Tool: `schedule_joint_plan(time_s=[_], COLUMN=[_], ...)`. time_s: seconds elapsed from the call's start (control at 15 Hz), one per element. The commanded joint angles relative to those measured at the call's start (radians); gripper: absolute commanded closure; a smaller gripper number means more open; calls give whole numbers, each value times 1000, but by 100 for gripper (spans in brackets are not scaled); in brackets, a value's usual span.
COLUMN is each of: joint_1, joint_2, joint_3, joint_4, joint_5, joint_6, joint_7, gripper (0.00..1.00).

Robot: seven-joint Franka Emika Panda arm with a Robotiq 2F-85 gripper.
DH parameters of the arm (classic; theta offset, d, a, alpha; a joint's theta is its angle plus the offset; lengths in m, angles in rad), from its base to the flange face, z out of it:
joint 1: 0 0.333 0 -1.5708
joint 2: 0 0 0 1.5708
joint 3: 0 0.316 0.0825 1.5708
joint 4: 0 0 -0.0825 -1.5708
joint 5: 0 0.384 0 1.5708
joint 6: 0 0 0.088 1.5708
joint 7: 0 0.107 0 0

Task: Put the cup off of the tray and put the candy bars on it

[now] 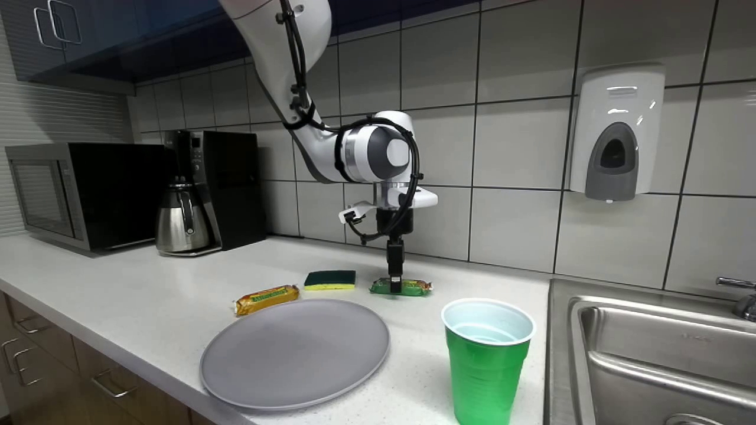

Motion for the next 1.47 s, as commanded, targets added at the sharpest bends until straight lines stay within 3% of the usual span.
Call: schedule_joint_plan(time_s=[0.0, 0.07, 0.13, 0.73, 1.4], joint_1=[-7, -8, -8, -8, 9], joint_2=[-32, -33, -33, -42, -197], joint_3=[3, 3, 2, 1, -3], joint_4=[-20, -20, -20, -27, -166], joint_5=[21, 22, 22, 21, -17], joint_6=[-11, -12, -11, -7, 2], joint_7=[-4, -5, -4, -7, -26], gripper=[0, 0, 21, 87, 87])
